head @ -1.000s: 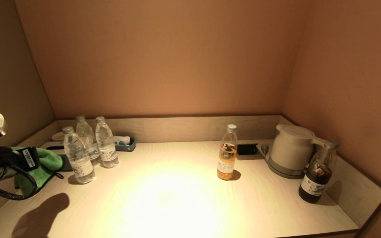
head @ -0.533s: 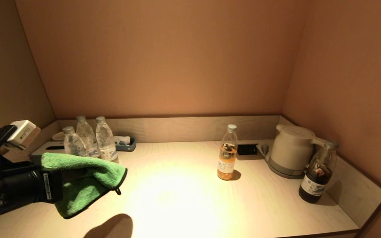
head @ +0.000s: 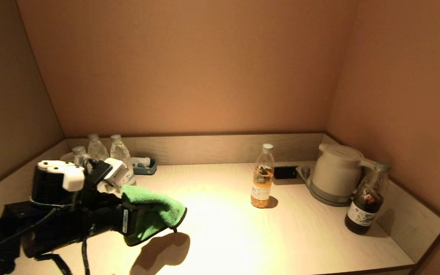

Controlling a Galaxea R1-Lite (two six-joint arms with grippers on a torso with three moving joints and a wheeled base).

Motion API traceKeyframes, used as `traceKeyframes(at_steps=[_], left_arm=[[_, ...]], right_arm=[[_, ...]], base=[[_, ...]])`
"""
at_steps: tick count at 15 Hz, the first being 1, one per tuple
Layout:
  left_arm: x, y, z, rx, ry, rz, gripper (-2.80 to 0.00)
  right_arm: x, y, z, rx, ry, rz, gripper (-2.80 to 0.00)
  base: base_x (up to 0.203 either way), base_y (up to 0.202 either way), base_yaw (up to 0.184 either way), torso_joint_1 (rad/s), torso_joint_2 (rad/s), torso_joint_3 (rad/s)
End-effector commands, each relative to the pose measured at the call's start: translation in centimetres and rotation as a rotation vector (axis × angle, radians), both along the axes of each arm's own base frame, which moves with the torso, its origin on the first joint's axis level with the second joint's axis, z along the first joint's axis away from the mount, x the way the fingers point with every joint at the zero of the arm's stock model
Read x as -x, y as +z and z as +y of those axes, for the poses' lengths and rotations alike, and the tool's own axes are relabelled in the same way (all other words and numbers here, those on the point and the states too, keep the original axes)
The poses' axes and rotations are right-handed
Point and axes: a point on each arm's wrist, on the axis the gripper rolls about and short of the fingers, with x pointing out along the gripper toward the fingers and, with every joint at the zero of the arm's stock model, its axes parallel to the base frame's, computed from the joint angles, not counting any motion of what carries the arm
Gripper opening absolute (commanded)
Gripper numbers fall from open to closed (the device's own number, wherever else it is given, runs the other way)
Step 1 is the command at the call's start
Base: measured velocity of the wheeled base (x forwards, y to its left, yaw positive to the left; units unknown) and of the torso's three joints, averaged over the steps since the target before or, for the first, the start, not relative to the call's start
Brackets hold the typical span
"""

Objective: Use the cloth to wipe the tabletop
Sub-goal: Sweep the stains on the table

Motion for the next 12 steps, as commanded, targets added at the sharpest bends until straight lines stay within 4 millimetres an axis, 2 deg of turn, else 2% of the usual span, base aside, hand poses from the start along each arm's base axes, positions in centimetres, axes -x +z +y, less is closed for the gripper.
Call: traceKeyframes(at_steps=[1,4,8,12], left_arm=[[-2.5,-4.7,-1.8,-0.022,-0.019,0.037,-2.80],[-2.6,-5.7,-3.4,-0.033,-0.058,0.035,-2.80],[-2.2,-5.6,-4.4,-0.035,-0.085,0.032,-2.80],[-1.9,-8.4,-5.3,-0.123,-0.033,0.082,-2.80]], right_arm=[[0.0,0.0,0.0,0.000,0.001,0.001,-2.80],[0.0,0.0,0.0,-0.001,0.001,0.001,-2.80],[0.0,0.0,0.0,0.000,0.001,0.001,-2.80],[0.0,0.0,0.0,-0.001,0.001,0.001,-2.80]], base=[[0.000,0.000,0.000,0.000,0.00,0.000],[0.000,0.000,0.000,0.000,0.00,0.000],[0.000,0.000,0.000,0.000,0.00,0.000],[0.000,0.000,0.000,0.000,0.00,0.000]])
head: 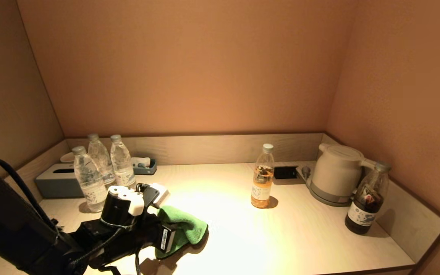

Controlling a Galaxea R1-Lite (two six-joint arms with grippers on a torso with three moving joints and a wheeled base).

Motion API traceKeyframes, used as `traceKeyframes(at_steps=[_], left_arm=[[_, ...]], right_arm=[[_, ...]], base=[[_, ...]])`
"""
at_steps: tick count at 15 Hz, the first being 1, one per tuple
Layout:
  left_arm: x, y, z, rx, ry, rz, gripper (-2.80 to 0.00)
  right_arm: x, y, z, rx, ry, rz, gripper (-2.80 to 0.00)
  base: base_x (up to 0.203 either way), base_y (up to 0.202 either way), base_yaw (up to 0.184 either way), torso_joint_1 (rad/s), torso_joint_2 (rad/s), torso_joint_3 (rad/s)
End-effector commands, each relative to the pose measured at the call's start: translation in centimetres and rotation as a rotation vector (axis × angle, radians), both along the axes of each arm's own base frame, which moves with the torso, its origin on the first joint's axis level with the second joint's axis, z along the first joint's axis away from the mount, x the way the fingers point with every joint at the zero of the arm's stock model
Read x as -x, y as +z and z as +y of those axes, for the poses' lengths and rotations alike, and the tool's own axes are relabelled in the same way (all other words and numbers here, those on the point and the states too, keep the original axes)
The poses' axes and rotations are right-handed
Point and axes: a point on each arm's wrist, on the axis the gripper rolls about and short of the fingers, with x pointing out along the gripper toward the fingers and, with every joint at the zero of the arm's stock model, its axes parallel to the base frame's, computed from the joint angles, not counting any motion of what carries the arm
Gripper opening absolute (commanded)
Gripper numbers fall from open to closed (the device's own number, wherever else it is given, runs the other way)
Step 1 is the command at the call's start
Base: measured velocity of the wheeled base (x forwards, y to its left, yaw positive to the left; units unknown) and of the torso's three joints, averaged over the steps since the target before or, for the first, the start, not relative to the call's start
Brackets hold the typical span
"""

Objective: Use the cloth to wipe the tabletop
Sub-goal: Sweep the stains on the table

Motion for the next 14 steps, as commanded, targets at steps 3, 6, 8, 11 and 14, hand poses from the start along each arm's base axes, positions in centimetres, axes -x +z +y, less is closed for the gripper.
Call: traceKeyframes(at_steps=[3,6,8,11,14], left_arm=[[0.3,-2.9,0.1,-0.076,0.019,0.070,-2.80],[0.2,-4.2,0.1,-0.136,0.053,0.082,-2.80],[-0.6,-5.0,-0.4,-0.164,0.081,0.065,-2.80],[-1.7,-4.4,-2.6,-0.145,0.049,0.034,-2.80],[-2.1,-3.3,-6.0,-0.133,-0.016,0.011,-2.80]], right_arm=[[0.0,0.0,0.0,0.001,0.001,0.001,-2.80],[0.0,0.0,0.0,0.001,0.001,0.001,-2.80],[0.0,0.0,0.0,0.001,0.001,0.001,-2.80],[0.0,0.0,0.0,0.001,0.001,0.001,-2.80],[0.0,0.0,0.0,0.001,0.001,0.001,-2.80]], base=[[0.000,0.000,0.000,0.000,0.00,0.000],[0.000,0.000,0.000,0.000,0.00,0.000],[0.000,0.000,0.000,0.000,0.00,0.000],[0.000,0.000,0.000,0.000,0.00,0.000],[0.000,0.000,0.000,0.000,0.00,0.000]])
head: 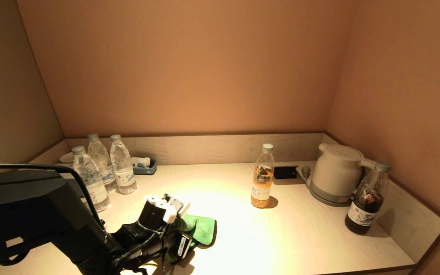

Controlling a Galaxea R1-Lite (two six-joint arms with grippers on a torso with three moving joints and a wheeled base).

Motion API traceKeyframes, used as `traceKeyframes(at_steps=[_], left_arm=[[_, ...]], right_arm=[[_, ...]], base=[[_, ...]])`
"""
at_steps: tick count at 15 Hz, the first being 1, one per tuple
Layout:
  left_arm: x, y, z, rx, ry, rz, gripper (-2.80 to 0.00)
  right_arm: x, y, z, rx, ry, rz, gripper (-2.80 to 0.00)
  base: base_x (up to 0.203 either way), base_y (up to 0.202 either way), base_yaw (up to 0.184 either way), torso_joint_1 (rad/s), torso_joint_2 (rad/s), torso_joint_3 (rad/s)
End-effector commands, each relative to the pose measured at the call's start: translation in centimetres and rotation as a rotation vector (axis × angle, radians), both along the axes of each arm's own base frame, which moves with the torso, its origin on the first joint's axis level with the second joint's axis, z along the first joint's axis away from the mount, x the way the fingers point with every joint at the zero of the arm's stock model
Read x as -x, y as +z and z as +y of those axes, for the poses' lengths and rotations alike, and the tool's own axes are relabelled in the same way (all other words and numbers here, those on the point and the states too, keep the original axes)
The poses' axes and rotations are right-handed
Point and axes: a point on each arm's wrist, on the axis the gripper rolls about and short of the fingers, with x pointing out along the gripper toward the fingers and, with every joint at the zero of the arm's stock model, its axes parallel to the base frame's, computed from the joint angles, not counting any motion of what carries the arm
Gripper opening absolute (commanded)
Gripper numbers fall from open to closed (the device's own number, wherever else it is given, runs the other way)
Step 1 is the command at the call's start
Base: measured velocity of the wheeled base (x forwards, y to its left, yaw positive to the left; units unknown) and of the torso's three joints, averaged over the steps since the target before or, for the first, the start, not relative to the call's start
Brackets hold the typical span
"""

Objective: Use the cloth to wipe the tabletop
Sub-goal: Sweep the stains on the table

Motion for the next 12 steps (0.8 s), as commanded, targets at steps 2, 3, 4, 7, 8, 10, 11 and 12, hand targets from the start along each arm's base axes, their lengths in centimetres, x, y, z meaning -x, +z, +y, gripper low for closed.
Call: traceKeyframes(at_steps=[2,3,4,7,8,10,11,12], left_arm=[[-0.2,0.8,-2.6,0.011,-0.050,-0.014,-2.80],[-0.2,0.8,-2.6,0.011,-0.050,-0.014,-2.80],[0.4,1.0,-3.3,0.010,-0.073,-0.011,-2.80],[3.7,1.0,-4.6,-0.007,-0.154,0.019,-2.80],[4.9,0.7,-4.0,-0.031,-0.164,0.045,-2.80],[5.9,1.0,-3.2,-0.041,-0.165,0.054,-2.80],[5.9,1.0,-3.2,-0.042,-0.162,0.053,-2.80],[6.0,1.1,-2.2,-0.053,-0.139,0.057,-2.80]], right_arm=[[0.0,0.0,0.0,0.000,0.001,0.001,-2.80],[0.0,0.0,0.0,0.000,0.001,0.001,-2.80],[0.0,0.0,0.0,0.000,0.001,0.001,-2.80],[0.0,0.0,0.0,0.000,0.001,0.001,-2.80],[0.0,0.0,0.0,0.000,0.001,0.001,-2.80],[0.0,0.0,0.0,-0.001,0.001,0.001,-2.80],[0.0,0.0,0.0,0.000,0.001,0.001,-2.80],[0.0,0.0,0.0,0.000,0.001,0.001,-2.80]], base=[[0.000,0.000,0.000,0.000,0.00,0.000],[0.000,0.000,0.000,0.000,0.00,0.000],[0.000,0.000,0.000,0.000,0.00,0.000],[0.000,0.000,0.000,0.000,0.00,0.000],[0.000,0.000,0.000,0.000,0.00,0.000],[0.000,0.000,0.000,0.000,0.00,0.000],[0.000,0.000,0.000,0.000,0.00,0.000],[0.000,0.000,0.000,0.000,0.00,0.000]])
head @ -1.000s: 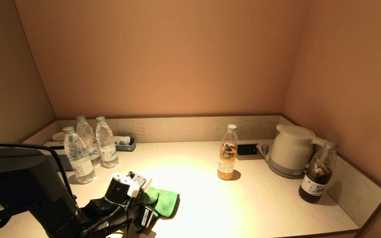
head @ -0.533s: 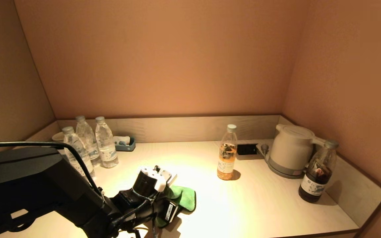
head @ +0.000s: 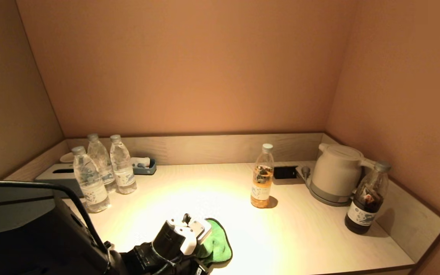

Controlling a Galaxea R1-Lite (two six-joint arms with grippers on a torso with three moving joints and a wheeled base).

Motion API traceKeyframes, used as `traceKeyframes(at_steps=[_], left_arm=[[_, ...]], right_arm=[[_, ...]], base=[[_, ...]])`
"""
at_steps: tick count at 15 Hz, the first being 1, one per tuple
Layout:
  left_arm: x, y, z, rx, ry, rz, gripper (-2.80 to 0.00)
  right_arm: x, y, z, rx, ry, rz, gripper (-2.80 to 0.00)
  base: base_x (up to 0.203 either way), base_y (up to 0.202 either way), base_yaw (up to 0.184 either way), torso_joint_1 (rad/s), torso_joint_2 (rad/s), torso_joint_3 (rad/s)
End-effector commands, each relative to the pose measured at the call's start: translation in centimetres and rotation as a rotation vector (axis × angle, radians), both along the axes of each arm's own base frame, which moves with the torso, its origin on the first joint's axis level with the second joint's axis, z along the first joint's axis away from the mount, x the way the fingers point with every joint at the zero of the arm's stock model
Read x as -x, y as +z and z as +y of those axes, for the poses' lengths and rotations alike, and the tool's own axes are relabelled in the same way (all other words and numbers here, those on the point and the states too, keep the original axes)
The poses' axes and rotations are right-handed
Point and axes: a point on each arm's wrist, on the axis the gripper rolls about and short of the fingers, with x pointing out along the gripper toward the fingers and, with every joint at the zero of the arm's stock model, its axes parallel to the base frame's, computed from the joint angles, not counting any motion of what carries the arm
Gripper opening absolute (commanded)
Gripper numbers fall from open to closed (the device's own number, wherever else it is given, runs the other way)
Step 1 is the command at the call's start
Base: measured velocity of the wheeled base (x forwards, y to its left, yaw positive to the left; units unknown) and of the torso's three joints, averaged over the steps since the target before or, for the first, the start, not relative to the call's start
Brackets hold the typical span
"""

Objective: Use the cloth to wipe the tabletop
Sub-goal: Sweep the stains on the table

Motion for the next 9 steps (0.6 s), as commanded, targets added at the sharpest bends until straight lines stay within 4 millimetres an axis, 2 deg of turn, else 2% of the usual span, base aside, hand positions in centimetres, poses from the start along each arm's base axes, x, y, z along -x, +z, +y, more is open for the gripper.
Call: traceKeyframes(at_steps=[1,2,5,7,9], left_arm=[[0.5,0.2,2.8,-0.042,0.072,0.005,-2.80],[0.2,0.1,4.1,-0.064,0.125,-0.005,-2.80],[-2.2,-0.9,5.4,-0.106,0.246,-0.062,-2.80],[-5.1,-3.0,7.0,-0.160,0.352,-0.076,-2.80],[-8.0,-2.7,7.2,-0.132,0.398,-0.143,-2.80]], right_arm=[[0.0,0.0,0.0,0.000,0.001,0.000,-2.80],[0.0,0.0,0.0,0.000,0.001,0.000,-2.80],[0.0,0.0,0.0,0.000,0.001,0.000,-2.80],[0.0,0.0,0.0,0.000,0.001,0.000,-2.80],[0.0,0.0,0.0,0.000,0.001,0.000,-2.80]], base=[[0.000,0.000,0.000,0.000,0.00,0.000],[0.000,0.000,0.000,0.000,0.00,0.000],[0.000,0.000,0.000,0.000,0.00,0.000],[0.000,0.000,0.000,0.000,0.00,0.000],[0.000,0.000,0.000,0.000,0.00,0.000]])
